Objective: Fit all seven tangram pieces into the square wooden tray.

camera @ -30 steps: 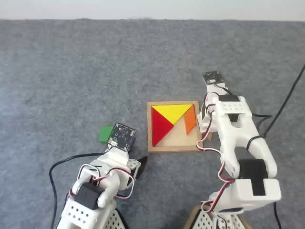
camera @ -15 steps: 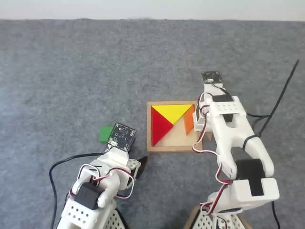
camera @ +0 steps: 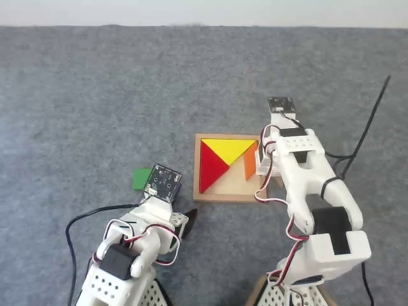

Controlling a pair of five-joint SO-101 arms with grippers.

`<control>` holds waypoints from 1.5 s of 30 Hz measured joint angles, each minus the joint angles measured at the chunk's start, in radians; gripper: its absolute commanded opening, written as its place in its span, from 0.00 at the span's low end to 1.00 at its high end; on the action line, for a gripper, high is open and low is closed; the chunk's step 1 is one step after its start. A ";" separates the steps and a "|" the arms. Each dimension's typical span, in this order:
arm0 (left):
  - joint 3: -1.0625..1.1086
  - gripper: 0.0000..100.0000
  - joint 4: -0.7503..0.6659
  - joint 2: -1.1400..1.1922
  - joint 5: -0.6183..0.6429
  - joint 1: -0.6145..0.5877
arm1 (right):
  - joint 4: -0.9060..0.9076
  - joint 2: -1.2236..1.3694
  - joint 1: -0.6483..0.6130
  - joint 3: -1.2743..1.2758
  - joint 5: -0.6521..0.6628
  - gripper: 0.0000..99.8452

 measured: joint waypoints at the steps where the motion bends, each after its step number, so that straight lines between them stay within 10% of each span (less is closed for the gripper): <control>1: 0.000 0.20 0.000 0.000 0.000 0.000 | 0.000 0.000 0.000 0.000 -0.002 0.19; 25: 0.000 0.20 0.000 0.000 0.000 0.000 | 0.091 -0.229 -0.023 0.002 0.015 0.12; 45: 0.000 0.20 0.000 0.000 0.000 0.000 | 0.055 0.037 -0.356 -0.173 -0.057 0.12</control>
